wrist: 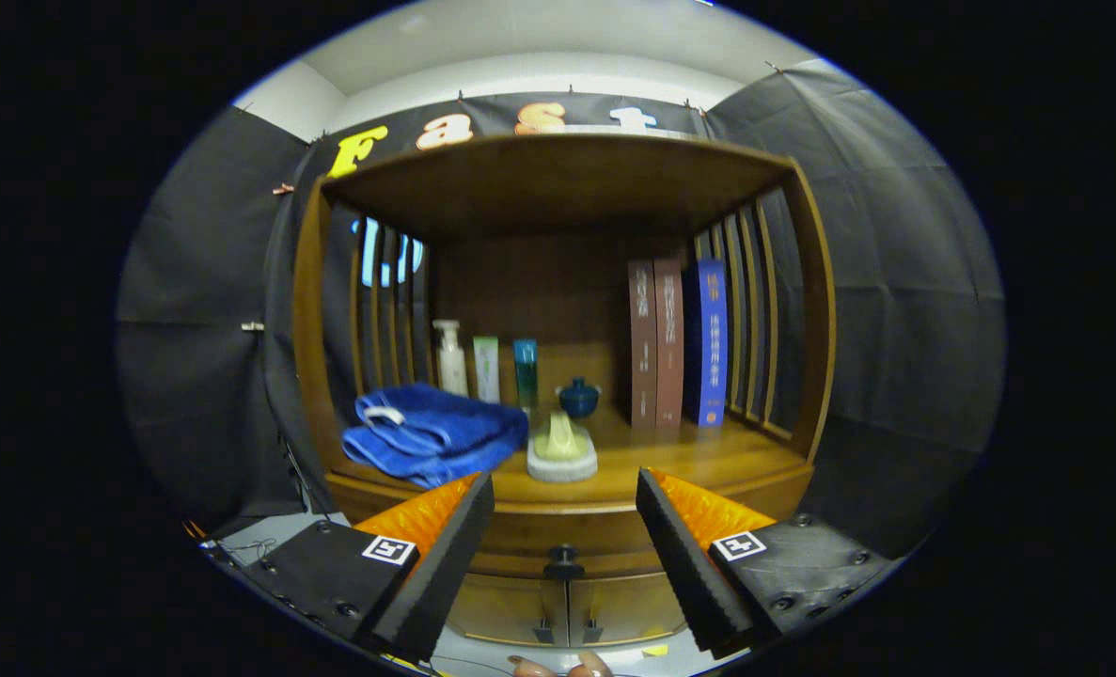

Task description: Pull open the drawer, take out the items inside it, and place them on the countertop above the cabinet.

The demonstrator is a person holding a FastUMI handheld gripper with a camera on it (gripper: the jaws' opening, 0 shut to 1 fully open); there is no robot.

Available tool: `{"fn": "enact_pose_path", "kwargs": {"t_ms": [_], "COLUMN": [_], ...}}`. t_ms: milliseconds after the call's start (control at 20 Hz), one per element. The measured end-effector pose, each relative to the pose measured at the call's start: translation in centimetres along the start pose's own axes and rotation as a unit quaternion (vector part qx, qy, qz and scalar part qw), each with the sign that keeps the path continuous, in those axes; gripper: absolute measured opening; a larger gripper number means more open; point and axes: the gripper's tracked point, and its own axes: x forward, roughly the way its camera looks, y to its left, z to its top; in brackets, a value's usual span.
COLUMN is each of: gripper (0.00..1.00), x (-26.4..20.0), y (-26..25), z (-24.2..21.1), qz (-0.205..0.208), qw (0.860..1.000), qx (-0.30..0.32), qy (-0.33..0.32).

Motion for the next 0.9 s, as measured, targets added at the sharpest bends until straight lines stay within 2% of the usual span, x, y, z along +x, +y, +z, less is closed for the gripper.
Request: {"fn": "enact_pose_path", "kwargs": {"t_ms": [150, 350, 900], "gripper": [0.99, 0.99, 0.99], "x": [-2.9, -6.0, -11.6], "y": [0.7, 1.4, 1.5], "z": [5.8, 9.4, 12.5], "qz": [0.01, 0.022, 0.023], "qw": [1.0, 0.999, 0.999], "qx": [0.006, 0.02, -0.004], "qy": [-0.021, -0.016, -0.038]}}
